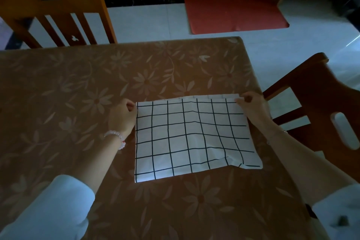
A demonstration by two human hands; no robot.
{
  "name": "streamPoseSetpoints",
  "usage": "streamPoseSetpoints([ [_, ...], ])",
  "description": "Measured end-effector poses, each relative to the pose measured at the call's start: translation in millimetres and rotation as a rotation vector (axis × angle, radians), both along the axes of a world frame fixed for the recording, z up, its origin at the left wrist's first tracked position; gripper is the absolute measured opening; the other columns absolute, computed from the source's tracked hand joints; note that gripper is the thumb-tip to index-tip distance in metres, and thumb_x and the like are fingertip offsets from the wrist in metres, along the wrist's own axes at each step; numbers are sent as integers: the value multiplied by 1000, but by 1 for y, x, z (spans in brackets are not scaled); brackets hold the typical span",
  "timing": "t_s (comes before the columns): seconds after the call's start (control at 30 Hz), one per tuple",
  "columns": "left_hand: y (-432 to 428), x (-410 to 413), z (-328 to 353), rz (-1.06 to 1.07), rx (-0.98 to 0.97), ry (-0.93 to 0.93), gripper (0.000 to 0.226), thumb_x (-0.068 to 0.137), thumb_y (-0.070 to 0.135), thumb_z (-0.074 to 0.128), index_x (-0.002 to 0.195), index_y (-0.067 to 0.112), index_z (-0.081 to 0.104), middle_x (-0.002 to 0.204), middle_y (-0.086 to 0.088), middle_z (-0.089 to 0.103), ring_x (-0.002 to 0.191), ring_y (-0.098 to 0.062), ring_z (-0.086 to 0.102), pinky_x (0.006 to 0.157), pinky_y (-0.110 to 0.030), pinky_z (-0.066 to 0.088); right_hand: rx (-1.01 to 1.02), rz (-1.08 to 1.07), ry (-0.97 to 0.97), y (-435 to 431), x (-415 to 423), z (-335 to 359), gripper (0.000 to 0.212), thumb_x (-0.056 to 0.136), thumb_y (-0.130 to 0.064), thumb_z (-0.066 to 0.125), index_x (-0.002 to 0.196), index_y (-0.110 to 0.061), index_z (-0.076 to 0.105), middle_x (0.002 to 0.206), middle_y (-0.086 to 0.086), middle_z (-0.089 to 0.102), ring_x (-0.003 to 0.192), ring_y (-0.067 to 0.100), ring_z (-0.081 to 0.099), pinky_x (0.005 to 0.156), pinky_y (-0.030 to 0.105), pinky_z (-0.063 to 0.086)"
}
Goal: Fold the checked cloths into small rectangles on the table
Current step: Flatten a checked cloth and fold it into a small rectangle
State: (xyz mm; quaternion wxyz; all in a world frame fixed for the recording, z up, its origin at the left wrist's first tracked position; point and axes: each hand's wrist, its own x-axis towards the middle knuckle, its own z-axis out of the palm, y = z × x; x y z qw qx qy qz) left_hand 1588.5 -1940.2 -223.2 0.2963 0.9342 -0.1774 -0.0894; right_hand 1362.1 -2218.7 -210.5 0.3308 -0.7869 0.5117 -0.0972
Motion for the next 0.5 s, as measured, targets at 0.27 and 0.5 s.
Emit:
streamPoseSetpoints([
  [0.27,43,-24,1,55,-107,66,13,89,18,57,101,13,58,91,0,62,83,-16,58,71,-30,44,-49,-34,-101,25,-48,-3,36,88,-35,62,119,-17,58,105,-4,61,96,13,55,78,29,42],
  [0.5,89,-85,9,53,-161,193,11,90,12,59,100,8,61,88,-2,62,75,-11,57,63,-17,39,36,-64,-33,73,-117,-7,26,91,-28,59,111,-12,63,95,-3,58,88,12,51,77,24,36],
])
